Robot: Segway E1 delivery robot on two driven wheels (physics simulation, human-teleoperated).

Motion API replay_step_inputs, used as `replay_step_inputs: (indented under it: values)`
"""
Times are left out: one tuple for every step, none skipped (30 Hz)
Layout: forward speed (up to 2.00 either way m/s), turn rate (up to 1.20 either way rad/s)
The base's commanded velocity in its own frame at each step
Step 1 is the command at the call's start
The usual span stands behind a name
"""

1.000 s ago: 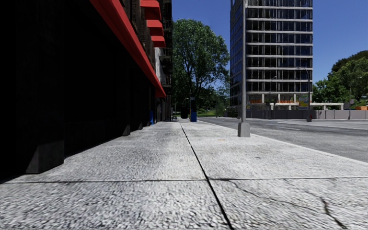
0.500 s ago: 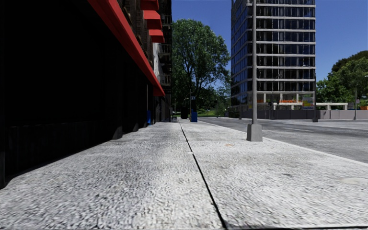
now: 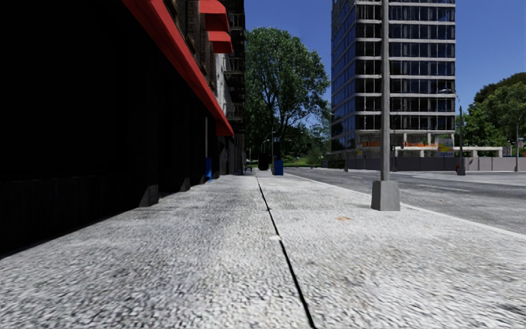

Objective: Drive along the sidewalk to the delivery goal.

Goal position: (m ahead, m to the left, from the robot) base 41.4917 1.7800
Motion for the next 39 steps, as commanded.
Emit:
replay_step_inputs:
  values:
    - [2.0,0.0]
    - [2.0,0.0]
    - [2.0,0.0]
    - [2.0,0.0]
    - [2.0,0.0]
    - [2.0,0.0]
    - [2.0,0.0]
    - [2.0,0.0]
    - [2.0,0.0]
    - [2.0,0.0]
    - [2.0,0.0]
    - [2.0,0.0]
    - [2.0,0.0]
    - [2.0,0.0]
    - [2.0,0.0]
    - [2.0,0.0]
    - [2.0,0.0]
    - [2.0,0.0]
    - [2.0,0.0]
    - [2.0,0.0]
    - [2.0,0.0]
    - [2.0,0.0]
    - [2.0,0.0]
    - [2.0,0.0]
    - [2.0,0.0]
    - [2.0,0.0]
    - [2.0,0.0]
    - [2.0,0.0]
    - [2.0,0.0]
    - [2.0,0.0]
    - [2.0,0.0]
    - [2.0,0.0]
    - [2.0,0.0]
    - [2.0,0.0]
    - [2.0,0.0]
    - [2.0,0.0]
    - [2.0,0.0]
    - [2.0,0.0]
    - [2.0,0.0]
